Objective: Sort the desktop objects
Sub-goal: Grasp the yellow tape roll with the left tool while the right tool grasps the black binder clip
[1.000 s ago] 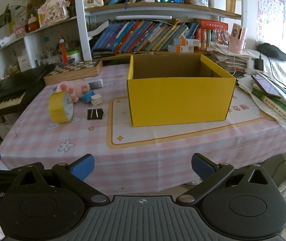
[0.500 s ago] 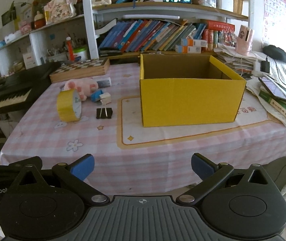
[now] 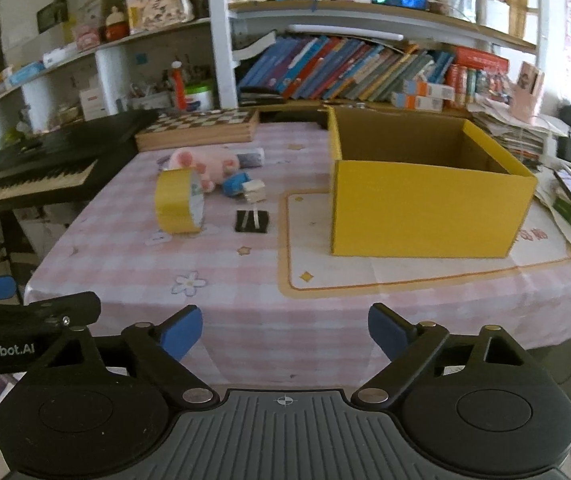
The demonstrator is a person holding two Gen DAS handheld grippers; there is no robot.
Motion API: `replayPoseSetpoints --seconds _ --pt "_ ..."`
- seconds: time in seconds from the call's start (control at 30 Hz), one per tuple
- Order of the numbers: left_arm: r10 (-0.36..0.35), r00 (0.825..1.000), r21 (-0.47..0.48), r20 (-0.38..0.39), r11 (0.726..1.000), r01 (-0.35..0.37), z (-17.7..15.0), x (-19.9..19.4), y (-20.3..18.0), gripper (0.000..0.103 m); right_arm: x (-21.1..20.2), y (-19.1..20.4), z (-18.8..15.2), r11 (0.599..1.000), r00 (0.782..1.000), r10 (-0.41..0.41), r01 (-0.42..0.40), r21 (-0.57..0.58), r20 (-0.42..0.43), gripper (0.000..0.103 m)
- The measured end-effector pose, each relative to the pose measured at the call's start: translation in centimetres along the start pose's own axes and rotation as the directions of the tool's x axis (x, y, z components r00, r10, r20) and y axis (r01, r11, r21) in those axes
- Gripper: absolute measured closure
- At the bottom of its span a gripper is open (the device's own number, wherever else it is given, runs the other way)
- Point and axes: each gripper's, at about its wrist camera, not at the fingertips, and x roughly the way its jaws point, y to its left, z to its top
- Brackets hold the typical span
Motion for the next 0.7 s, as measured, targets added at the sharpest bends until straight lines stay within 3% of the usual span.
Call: replayPoseSetpoints --seconds 0.23,0.43,0.7 --pt "0.025 1.0 -0.031 -0.006 0.999 -0.025 -0.1 0.4 1.0 0.0 0.6 1.3 0.1 0.998 0.999 0.043 -0.043 -0.047 -0.006 0.02" --pt "0.037 0.999 -0.037 -0.013 0.999 -0.037 0.0 0.9 1.5 0.0 1.6 2.1 0.4 0.994 0.996 0.082 -0.084 -0.072 -0.024 0.033" --pt "0.049 0.998 -0.074 -0.027 0.996 -0.051 0.8 2.4 2.6 0.0 3.7 3.0 1.5 0.988 0.992 0.111 -0.116 -0.103 -0.051 0.035"
